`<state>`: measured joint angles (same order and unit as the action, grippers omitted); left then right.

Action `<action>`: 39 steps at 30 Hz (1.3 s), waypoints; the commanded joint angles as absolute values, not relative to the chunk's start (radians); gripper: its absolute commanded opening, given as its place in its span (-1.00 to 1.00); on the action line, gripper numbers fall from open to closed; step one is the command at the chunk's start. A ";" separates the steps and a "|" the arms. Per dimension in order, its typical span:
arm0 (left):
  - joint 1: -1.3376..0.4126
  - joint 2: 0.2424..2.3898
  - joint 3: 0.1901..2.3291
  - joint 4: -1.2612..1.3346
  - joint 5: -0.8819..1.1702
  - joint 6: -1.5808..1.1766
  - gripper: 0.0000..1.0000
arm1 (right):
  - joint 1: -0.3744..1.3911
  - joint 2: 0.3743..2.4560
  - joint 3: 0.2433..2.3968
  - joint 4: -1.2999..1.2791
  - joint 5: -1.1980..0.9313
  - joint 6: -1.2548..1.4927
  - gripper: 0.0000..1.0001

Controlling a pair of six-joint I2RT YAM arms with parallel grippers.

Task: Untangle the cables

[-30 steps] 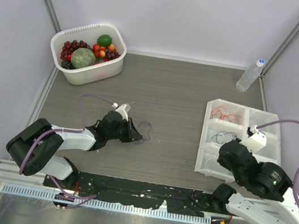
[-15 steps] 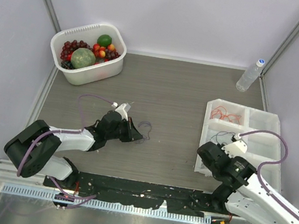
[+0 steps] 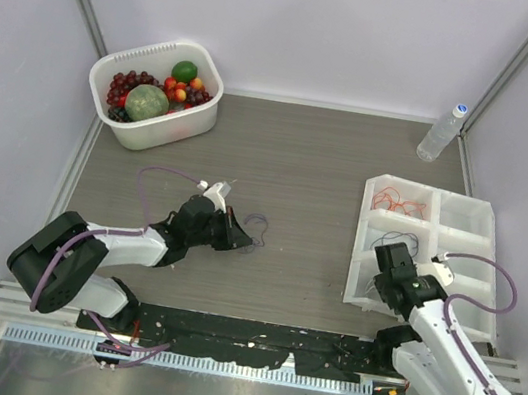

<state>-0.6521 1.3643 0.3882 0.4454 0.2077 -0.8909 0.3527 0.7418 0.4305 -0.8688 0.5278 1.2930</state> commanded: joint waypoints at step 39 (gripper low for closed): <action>-0.644 1.335 0.367 0.597 0.379 -0.858 0.30 | 0.654 0.839 0.521 -0.141 -0.103 0.818 0.31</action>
